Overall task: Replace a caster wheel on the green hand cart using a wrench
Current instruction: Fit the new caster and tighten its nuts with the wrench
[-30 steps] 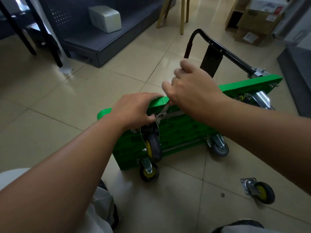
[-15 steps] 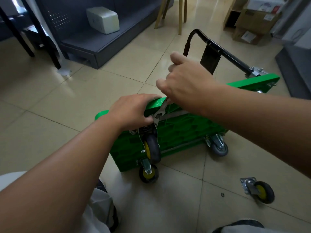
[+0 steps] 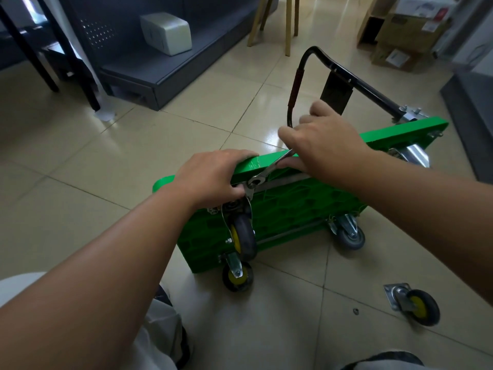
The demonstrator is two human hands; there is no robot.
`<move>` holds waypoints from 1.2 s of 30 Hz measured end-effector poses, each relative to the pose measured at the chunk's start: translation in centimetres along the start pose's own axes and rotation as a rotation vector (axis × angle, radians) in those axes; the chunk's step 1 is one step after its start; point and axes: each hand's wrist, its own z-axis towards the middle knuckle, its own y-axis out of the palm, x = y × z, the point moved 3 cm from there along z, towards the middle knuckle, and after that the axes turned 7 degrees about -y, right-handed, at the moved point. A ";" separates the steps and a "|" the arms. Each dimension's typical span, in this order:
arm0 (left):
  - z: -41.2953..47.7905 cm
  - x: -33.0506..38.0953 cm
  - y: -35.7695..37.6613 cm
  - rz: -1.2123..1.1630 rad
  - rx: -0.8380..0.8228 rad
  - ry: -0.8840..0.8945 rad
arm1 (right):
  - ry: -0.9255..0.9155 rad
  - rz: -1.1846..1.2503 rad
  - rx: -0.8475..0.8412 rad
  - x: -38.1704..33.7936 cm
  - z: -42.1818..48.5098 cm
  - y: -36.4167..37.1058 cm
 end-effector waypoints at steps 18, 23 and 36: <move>-0.1 -0.1 0.1 0.016 0.007 -0.005 | 0.160 0.084 0.200 -1.5 -2.5 5.9; -0.2 0.1 0.1 0.006 0.005 0.005 | 0.162 -0.001 0.321 -1.9 -3.4 7.0; -0.3 0.0 0.2 0.006 0.017 0.007 | 0.376 0.026 0.547 -4.9 -4.9 10.2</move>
